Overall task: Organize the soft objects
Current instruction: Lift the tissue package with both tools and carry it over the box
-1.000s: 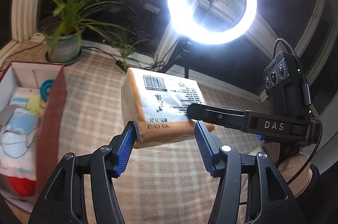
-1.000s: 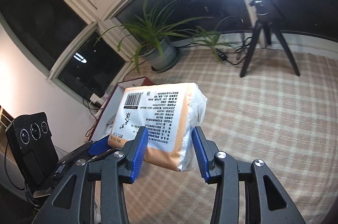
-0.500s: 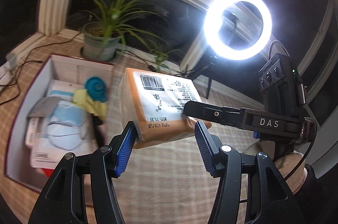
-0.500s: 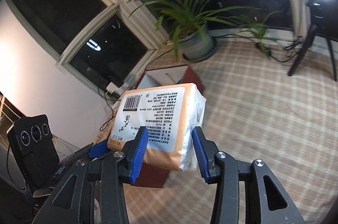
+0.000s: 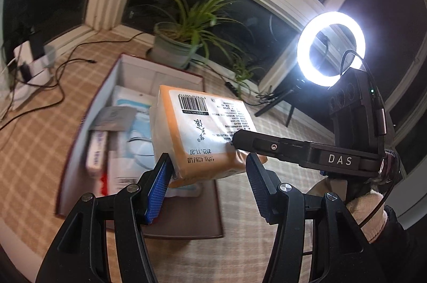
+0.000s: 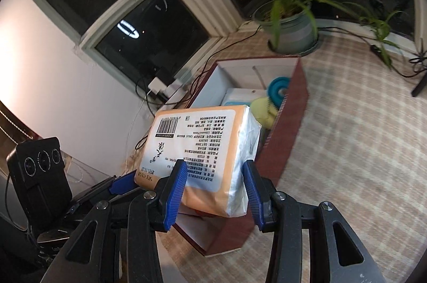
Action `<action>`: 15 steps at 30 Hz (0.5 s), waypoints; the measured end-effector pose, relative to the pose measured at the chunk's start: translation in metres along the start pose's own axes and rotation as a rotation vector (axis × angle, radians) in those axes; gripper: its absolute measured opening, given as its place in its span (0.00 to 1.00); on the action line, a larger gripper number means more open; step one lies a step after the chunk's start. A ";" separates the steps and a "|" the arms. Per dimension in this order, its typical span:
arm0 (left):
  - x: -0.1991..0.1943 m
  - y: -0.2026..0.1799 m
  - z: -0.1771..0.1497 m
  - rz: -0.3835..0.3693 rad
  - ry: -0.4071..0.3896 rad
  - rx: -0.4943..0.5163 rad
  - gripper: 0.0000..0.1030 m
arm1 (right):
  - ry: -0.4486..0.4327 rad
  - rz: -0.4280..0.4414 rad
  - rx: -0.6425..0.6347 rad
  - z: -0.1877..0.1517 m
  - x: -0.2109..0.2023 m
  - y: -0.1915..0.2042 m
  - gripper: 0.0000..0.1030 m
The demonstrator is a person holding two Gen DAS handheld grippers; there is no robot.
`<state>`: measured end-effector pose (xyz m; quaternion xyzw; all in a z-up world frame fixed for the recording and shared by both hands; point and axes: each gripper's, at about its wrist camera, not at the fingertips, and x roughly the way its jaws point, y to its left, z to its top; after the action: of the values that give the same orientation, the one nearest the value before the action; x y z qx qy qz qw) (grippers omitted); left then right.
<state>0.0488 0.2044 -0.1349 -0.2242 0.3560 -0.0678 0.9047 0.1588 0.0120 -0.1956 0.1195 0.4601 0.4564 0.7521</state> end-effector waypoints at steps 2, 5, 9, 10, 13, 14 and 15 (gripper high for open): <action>-0.003 0.008 -0.001 0.008 0.005 -0.005 0.53 | 0.015 0.000 -0.010 0.000 0.010 0.007 0.39; -0.005 0.021 -0.005 0.024 0.017 -0.008 0.53 | 0.037 -0.002 -0.027 -0.001 0.022 0.014 0.39; -0.006 0.034 -0.007 0.042 0.031 -0.015 0.53 | 0.063 -0.006 -0.043 -0.002 0.037 0.024 0.39; -0.009 0.035 -0.008 0.045 0.033 -0.015 0.53 | 0.068 -0.006 -0.045 -0.002 0.040 0.025 0.39; -0.010 0.041 -0.008 0.053 0.036 -0.015 0.53 | 0.077 -0.010 -0.051 -0.001 0.047 0.028 0.39; -0.011 0.042 -0.008 0.057 0.035 -0.012 0.53 | 0.080 -0.014 -0.055 -0.001 0.049 0.029 0.39; -0.012 0.042 -0.008 0.061 0.033 -0.007 0.53 | 0.085 -0.021 -0.062 -0.001 0.051 0.030 0.39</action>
<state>0.0333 0.2426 -0.1516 -0.2150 0.3780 -0.0425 0.8995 0.1487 0.0687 -0.2080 0.0721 0.4784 0.4671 0.7401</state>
